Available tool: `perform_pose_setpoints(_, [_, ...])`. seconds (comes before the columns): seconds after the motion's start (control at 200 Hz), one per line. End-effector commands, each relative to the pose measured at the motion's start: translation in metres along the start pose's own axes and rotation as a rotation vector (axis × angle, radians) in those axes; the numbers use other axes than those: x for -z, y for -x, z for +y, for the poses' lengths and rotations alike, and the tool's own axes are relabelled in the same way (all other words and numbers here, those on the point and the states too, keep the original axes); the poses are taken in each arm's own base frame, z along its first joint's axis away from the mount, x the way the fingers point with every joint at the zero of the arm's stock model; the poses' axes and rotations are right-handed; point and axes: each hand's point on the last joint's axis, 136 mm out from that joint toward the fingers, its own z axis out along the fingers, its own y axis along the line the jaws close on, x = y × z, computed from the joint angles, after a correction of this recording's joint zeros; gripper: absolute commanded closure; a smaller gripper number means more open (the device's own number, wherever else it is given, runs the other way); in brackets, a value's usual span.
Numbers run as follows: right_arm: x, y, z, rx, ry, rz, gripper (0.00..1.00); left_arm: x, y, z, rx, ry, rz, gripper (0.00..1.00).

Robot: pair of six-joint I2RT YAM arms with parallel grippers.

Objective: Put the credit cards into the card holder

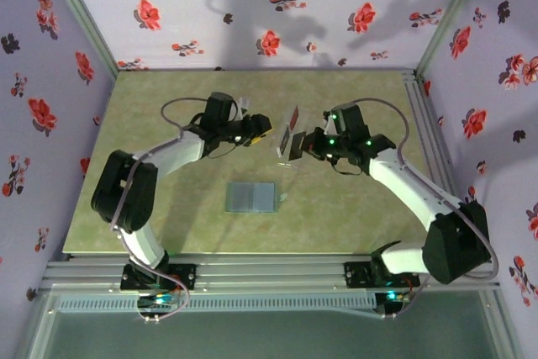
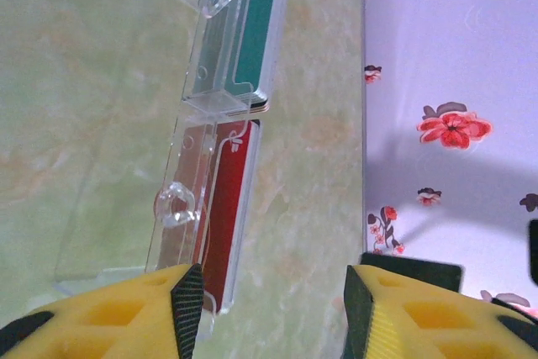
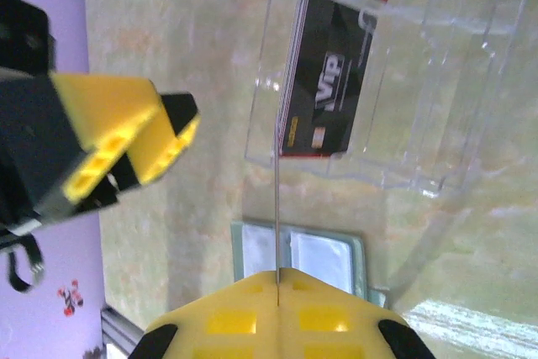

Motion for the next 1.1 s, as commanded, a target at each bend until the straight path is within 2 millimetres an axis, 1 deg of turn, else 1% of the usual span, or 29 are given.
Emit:
perform_pose_setpoints(0.0, [-0.005,-0.034,0.009,0.088,0.063,0.096,1.0,0.027,-0.006,0.004,-0.045,0.084,-0.001,0.47])
perform_pose_setpoints(0.095, [-0.014,-0.058,0.021,0.129,0.106,0.152,1.0,0.049,-0.025,0.02,-0.042,0.171,0.021,0.46])
perform_pose_setpoints(0.18, [-0.026,-0.078,0.03,0.153,0.134,0.18,1.0,0.07,-0.046,0.041,-0.029,0.263,0.046,0.45])
perform_pose_setpoints(0.255, [-0.04,-0.088,0.028,0.135,0.148,0.194,1.0,0.084,-0.065,0.062,0.031,0.316,0.069,0.44])
perform_pose_setpoints(0.32, [-0.052,-0.095,0.025,0.107,0.166,0.206,1.0,0.092,-0.077,0.081,0.094,0.341,0.083,0.5])
perform_pose_setpoints(0.365, [-0.06,-0.099,0.022,0.091,0.176,0.222,1.0,0.096,-0.085,0.092,0.118,0.359,0.09,0.51])
perform_pose_setpoints(0.485, [-0.08,-0.112,0.016,0.063,0.18,0.3,1.0,0.099,-0.1,0.108,0.139,0.388,0.113,0.54])
perform_pose_setpoints(0.625, [-0.099,-0.125,0.013,0.051,0.166,0.368,1.0,0.098,-0.11,0.119,0.125,0.414,0.159,0.61])
perform_pose_setpoints(0.685, [-0.105,-0.129,0.013,0.05,0.166,0.388,1.0,0.095,-0.113,0.121,0.122,0.408,0.18,0.62])
perform_pose_setpoints(0.755, [-0.11,-0.132,0.011,0.049,0.16,0.401,1.0,0.093,-0.118,0.125,0.131,0.41,0.204,0.63])
perform_pose_setpoints(0.905, [-0.118,-0.139,-0.001,0.029,0.135,0.435,1.0,0.09,-0.126,0.135,0.149,0.414,0.227,0.64])
perform_pose_setpoints(1.095, [-0.118,-0.146,-0.012,0.02,0.113,0.455,1.0,0.091,-0.136,0.154,0.185,0.449,0.253,0.64])
